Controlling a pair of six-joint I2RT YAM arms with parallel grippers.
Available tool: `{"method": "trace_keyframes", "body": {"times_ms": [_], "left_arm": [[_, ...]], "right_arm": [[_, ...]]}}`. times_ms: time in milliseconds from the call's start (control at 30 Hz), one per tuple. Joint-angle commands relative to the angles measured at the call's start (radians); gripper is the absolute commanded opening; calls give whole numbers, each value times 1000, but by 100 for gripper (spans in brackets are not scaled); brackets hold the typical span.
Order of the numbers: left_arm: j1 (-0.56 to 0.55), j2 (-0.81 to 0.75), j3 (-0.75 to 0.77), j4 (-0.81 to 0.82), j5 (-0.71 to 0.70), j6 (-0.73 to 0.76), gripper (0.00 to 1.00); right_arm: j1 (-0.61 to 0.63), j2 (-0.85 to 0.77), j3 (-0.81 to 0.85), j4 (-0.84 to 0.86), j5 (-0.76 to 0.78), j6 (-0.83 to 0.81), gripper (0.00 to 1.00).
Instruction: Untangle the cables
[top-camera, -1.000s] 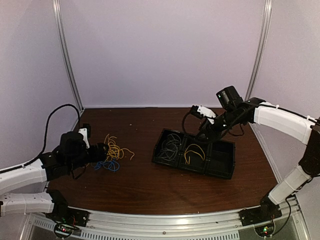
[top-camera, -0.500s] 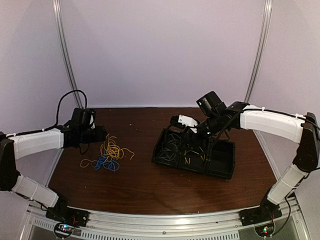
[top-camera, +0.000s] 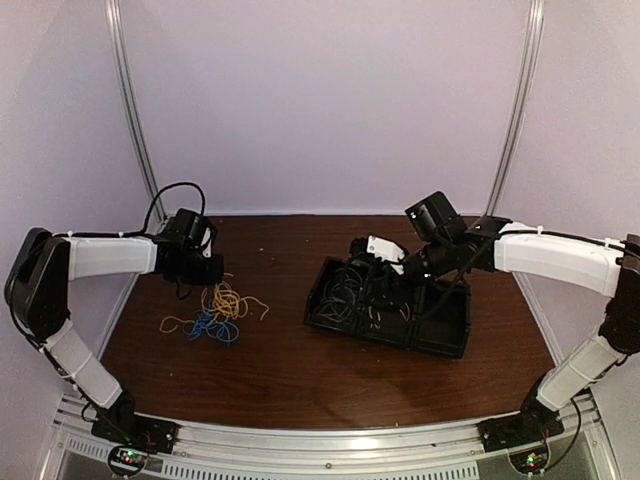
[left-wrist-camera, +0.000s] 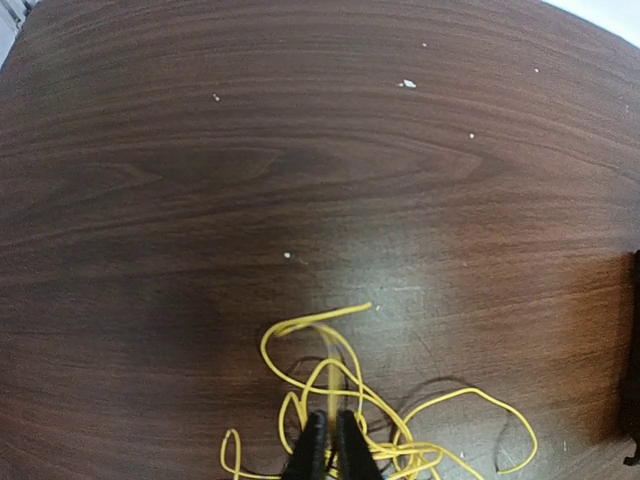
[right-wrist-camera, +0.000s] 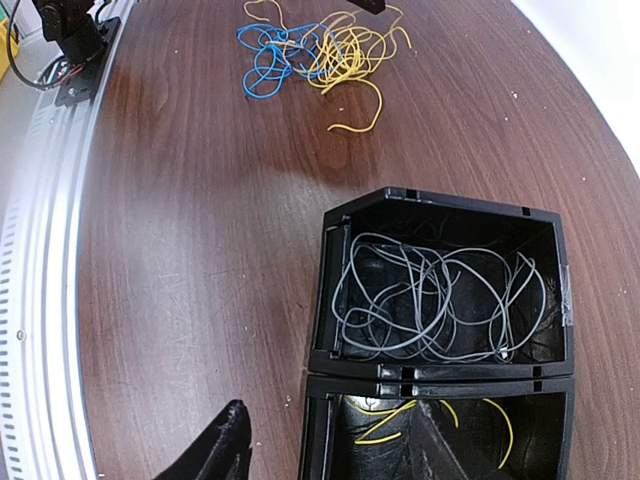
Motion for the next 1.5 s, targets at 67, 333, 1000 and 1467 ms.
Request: {"method": "trace_keyframes", "body": {"times_ms": [67,333,1000,1467], "left_arm": [[-2,-66,53,-36,2,13,0],[-205,-291,448,-303,-11,52,0],[-272,-551,671,-401,91,-7,0],[-272,-656,426,-344,183,-91,0]], "right_arm": [[4,-17,-24,58,-35,-4,54],[10,64,71,81,-107,37,54],[140,190,533,217,-137,119,73],[251,423,448,476,-264,331,76]]}}
